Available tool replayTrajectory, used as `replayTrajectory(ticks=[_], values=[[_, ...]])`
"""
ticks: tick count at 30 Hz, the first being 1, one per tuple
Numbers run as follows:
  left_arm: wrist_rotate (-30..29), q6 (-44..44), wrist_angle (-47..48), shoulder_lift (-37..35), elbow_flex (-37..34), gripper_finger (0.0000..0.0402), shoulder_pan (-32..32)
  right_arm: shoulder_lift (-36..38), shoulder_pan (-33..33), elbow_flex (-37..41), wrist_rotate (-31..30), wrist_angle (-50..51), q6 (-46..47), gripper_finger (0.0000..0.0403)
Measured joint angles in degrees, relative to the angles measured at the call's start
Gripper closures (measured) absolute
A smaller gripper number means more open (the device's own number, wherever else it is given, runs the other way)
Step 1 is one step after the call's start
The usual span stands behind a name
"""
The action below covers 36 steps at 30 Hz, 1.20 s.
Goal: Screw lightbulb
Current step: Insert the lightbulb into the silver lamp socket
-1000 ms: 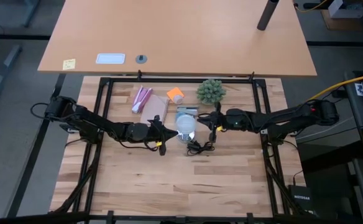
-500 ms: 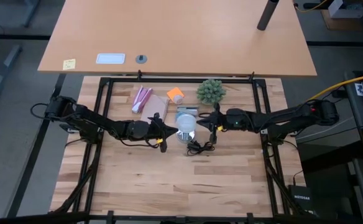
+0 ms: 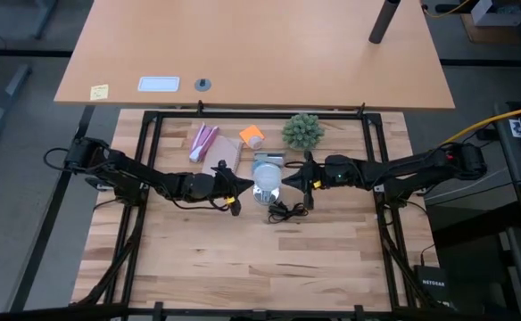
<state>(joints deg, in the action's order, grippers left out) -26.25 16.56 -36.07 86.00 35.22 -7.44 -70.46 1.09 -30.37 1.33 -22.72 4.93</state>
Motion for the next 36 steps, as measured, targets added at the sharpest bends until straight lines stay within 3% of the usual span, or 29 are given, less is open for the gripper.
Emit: replayTrajectory(ticks=[9, 22, 27, 33, 36], values=[[-1.67, 1.49, -0.02, 0.04, 0.00, 0.0401, 0.81, -0.11, -0.01, 0.00, 2.91, -1.30, -0.02, 0.0387], [-2.04, -0.25, 2.47, -2.00, 0.02, 0.0401, -0.18, 1.53, 0.04, 0.00, 1.35, -3.84, -0.91, 0.0387], [-2.11, 0.14, 5.50, -4.06, 0.02, 0.0401, -1.87, 4.41, 0.04, 0.02, -2.31, -3.74, -3.96, 0.0387], [-0.81, -2.26, 3.84, -3.97, 0.02, 0.0401, -4.89, 4.48, 0.06, 0.02, -15.13, -4.40, -8.46, 0.0387], [0.74, -2.30, 1.58, -3.14, 0.01, 0.0401, -5.40, 2.77, 0.08, 0.02, -16.14, -4.24, -9.23, 0.0387]])
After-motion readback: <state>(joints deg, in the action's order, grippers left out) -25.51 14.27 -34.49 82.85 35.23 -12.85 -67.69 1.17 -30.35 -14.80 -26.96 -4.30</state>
